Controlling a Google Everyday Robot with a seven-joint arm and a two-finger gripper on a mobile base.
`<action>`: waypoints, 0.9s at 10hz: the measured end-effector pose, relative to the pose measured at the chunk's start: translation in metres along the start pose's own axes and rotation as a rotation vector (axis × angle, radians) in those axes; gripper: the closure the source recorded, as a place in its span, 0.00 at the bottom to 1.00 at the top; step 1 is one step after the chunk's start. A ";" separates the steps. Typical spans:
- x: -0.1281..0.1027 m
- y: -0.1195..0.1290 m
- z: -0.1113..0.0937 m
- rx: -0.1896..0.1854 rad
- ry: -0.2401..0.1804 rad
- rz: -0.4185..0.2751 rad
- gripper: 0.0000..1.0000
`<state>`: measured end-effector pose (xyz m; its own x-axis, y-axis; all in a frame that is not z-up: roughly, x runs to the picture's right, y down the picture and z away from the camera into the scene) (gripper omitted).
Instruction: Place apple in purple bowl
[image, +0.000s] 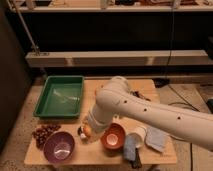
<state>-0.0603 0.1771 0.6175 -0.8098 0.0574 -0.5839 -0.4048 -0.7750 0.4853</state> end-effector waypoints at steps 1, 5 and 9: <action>-0.005 0.000 0.003 -0.004 0.041 0.007 1.00; 0.002 0.015 0.027 0.002 0.142 -0.010 1.00; 0.040 0.054 0.075 0.035 0.228 -0.041 1.00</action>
<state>-0.1459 0.1851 0.6691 -0.6768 -0.0583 -0.7338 -0.4533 -0.7524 0.4779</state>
